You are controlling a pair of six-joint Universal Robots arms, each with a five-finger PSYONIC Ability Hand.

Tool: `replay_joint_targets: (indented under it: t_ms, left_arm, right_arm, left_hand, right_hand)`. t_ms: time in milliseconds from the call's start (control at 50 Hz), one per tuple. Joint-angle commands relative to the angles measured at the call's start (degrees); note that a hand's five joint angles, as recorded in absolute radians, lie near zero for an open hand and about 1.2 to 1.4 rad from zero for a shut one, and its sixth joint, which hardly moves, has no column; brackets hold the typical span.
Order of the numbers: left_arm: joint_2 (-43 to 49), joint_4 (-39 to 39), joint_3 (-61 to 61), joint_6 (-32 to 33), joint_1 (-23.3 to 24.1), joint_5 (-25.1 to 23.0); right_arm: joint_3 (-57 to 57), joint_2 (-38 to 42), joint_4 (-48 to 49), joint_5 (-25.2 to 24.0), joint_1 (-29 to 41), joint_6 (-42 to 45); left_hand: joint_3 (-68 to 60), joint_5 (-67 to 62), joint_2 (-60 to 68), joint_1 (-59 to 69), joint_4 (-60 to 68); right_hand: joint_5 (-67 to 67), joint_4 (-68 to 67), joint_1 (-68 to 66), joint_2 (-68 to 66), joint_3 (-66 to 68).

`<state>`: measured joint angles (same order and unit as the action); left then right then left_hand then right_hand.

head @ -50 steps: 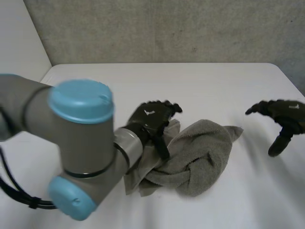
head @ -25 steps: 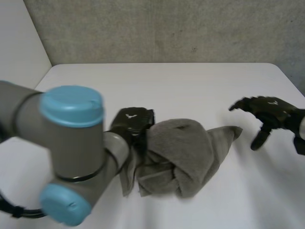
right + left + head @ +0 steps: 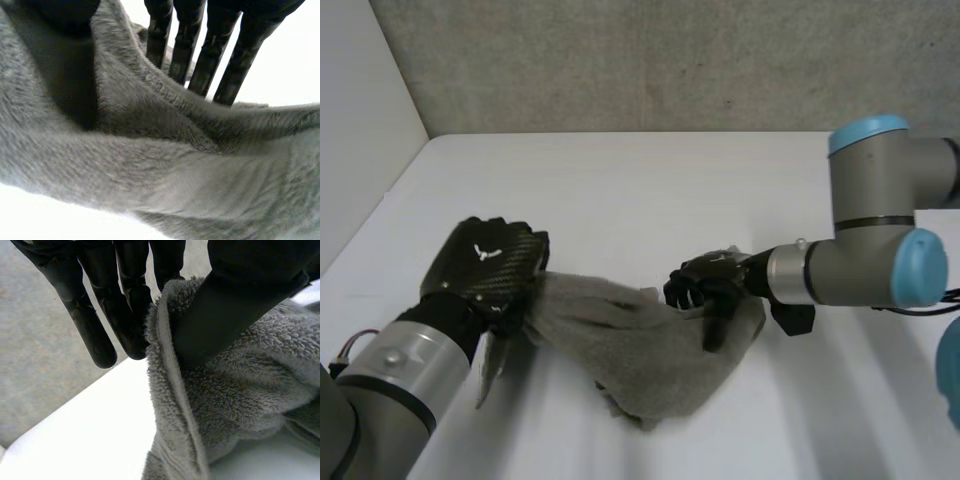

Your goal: Fold the towel.

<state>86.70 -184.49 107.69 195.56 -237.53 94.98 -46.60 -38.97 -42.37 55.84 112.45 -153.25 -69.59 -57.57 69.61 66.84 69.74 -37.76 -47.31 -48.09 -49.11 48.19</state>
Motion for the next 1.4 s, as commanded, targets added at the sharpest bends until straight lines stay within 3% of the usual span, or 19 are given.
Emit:
replay_joint_targets:
  t_ms: [20, 160, 200, 300, 380, 440, 480, 500, 540, 600, 700, 860, 1040, 1060, 1080, 1100, 1120, 1260, 1400]
  left_arm:
    - [1.3, -4.8, -3.7, 0.2, -5.6, -4.5]
    - [10.0, -13.9, -19.7, 0.1, -9.4, -11.2]
    - [15.1, -15.8, -34.3, -0.3, -8.9, -11.8]
    - [20.4, -13.8, -54.3, -1.6, -7.7, -10.8]
    - [21.2, -11.5, -59.4, -3.6, -7.2, -10.2]
    - [21.0, -8.4, -57.0, -6.1, -7.2, -10.1]
    - [20.5, -6.6, -48.2, -7.2, -7.8, -10.5]
    - [20.5, -6.6, -48.1, -7.2, -7.8, -10.5]
    - [19.4, -7.0, -37.4, -6.9, -8.3, -10.8]
    - [19.3, -7.8, -32.4, -6.7, -8.5, -10.9]
    - [21.7, -13.7, -13.1, -3.8, -10.8, -10.8]
    - [25.9, -18.3, -3.1, 6.6, -12.2, -10.9]
    - [21.5, -18.2, -0.9, 8.1, -12.3, -10.8]
    - [20.4, -18.2, -0.4, 8.0, -12.3, -10.8]
    - [19.4, -18.2, 0.1, 8.0, -12.3, -10.8]
    - [19.4, -18.2, 0.1, 8.0, -12.3, -10.8]
    - [18.5, -18.2, 0.6, 8.0, -12.2, -10.8]
    - [14.3, -18.3, 2.2, 7.9, -12.1, -10.8]
    - [13.5, -18.5, 1.5, 7.6, -12.1, -10.7]
  right_arm:
    - [7.5, -1.4, 7.8, 5.3, 1.5, -1.5]
    - [23.4, -6.7, 21.5, 6.6, 0.9, -11.2]
    - [28.8, -10.0, 31.4, 8.6, 0.5, -19.2]
    - [28.2, -15.7, 43.6, 14.5, 0.0, -29.5]
    - [25.2, -18.1, 44.4, 14.8, -0.6, -31.0]
    - [19.4, -20.0, 41.0, 11.2, -1.4, -27.5]
    - [11.2, -22.3, 36.8, 5.4, -1.3, -18.0]
    - [11.2, -22.3, 36.7, 5.3, -1.3, -18.0]
    - [1.8, -23.5, 32.3, 2.4, -1.3, -6.7]
    - [-3.3, -23.4, 29.2, 2.2, -1.1, -1.1]
    - [-23.9, -22.1, 23.7, 3.5, -0.9, 13.4]
    - [-36.1, -18.2, 31.2, 8.5, -0.7, 13.4]
    - [-38.3, -24.9, 32.4, 8.5, -0.5, 8.0]
    - [-38.6, -26.6, 32.4, 8.4, -0.7, 6.2]
    - [-39.0, -27.9, 32.6, 8.3, -1.1, 4.6]
    - [-39.0, -27.9, 32.6, 8.3, -1.1, 4.6]
    - [-39.3, -29.0, 32.7, 8.3, -1.3, 3.3]
    - [-40.2, -30.6, 35.1, 9.3, -1.4, -4.1]
    - [-40.7, -30.3, 35.4, 8.7, -2.5, -19.0]
  left_hand:
    - [-10.4, -12.4, 10.4, 13.2, 10.3]
    - [-10.4, -12.4, 10.4, 13.2, 10.3]
    - [-10.4, -12.4, 10.4, 13.2, 10.3]
    - [-10.4, -12.4, 10.4, 13.2, 10.3]
    - [-10.4, -12.4, 10.4, 13.2, 10.3]
    - [-10.4, -12.4, 10.4, 13.2, 10.3]
    - [-10.4, -12.4, 10.4, 13.2, 10.3]
    - [-10.4, -12.4, 10.4, 13.2, 10.3]
    - [-10.4, -12.4, 10.4, 13.2, 10.3]
    - [-10.1, -12.1, 10.1, 12.9, 9.9]
    - [-8.6, -10.6, 8.6, 11.3, 8.4]
    - [-5.1, -7.1, 5.0, 7.8, 4.9]
    - [3.7, 1.7, -3.7, -0.9, -3.8]
    - [4.9, 2.8, -4.9, -2.1, -5.0]
    - [5.9, 3.9, -5.9, -3.1, -6.0]
    - [5.9, 3.9, -5.9, -3.1, -6.0]
    - [7.9, 5.9, -7.9, -5.1, -8.0]
    - [10.8, 8.7, -10.8, -8.0, -10.9]
    - [11.3, 9.3, -11.3, -8.5, -11.4]
  right_hand:
    - [-32.2, -32.7, -31.9, -30.9, 31.8]
    - [-32.2, -32.7, -31.9, -30.9, 31.8]
    - [-32.2, -32.7, -31.9, -30.9, 31.8]
    - [-32.2, -32.7, -31.9, -30.9, 31.8]
    - [-32.2, -32.7, -31.9, -30.9, 31.8]
    - [-32.2, -32.7, -31.9, -30.9, 31.8]
    - [-32.2, -32.7, -31.9, -30.9, 31.8]
    - [-32.2, -32.7, -31.9, -30.9, 31.8]
    - [-32.2, -32.7, -31.9, -30.9, 31.8]
    - [-32.2, -32.7, -31.9, -30.9, 31.8]
    - [-32.2, -32.7, -31.9, -30.9, 31.8]
    - [-32.2, -32.7, -31.9, -30.9, 31.8]
    - [-32.2, -32.7, -31.9, -30.9, 31.8]
    - [-20.1, -20.6, -19.8, -18.8, 19.7]
    - [9.0, 8.5, 9.3, 10.3, -9.4]
    - [9.2, 8.8, 9.6, 10.6, -9.7]
    - [29.2, 28.8, 29.6, 30.6, -29.7]
    - [35.3, 34.9, 35.7, 36.7, -35.8]
    - [34.1, 33.7, 34.5, 35.5, -34.6]
